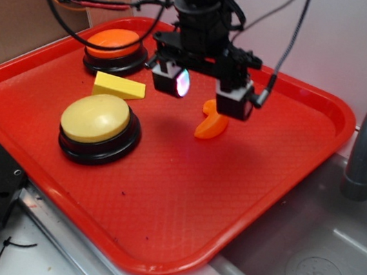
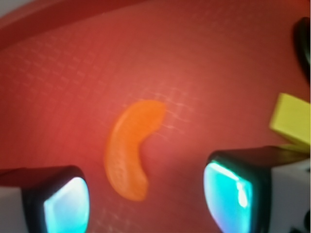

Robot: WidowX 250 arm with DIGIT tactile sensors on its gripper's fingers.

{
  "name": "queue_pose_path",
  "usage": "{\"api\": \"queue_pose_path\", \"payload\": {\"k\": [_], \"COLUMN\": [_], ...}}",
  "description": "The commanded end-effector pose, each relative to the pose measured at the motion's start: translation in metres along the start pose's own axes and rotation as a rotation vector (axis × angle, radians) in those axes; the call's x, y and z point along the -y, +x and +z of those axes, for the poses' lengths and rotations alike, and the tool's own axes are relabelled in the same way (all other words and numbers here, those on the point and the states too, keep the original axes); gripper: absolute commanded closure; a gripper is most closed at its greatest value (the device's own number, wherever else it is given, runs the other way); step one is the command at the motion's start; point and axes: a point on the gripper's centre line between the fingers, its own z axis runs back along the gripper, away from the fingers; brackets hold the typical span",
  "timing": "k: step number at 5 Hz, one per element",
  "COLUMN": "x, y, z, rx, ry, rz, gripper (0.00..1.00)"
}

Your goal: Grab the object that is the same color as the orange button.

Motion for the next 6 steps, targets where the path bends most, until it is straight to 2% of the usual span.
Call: {"api": "queue_pose_path", "payload": {"k": [1,2,3,5,6], "x": [0.015,0.013,0.007,-0.002,-0.002], "y": [0.012,0.011,0.017,0.027,0.023], "z": [-0.012,-0.018,-0.023,-0.025,0.000], "rx": [0.011,-0.006,0.002,-0.015,-0.011], "ry": [-0.041,-0.028,-0.021,-0.029,-0.044], "rz": [0.003,0.026,0.038,0.036,-0.096], "gripper": [0.00,0.20,1.00,1.00,1.00]}}
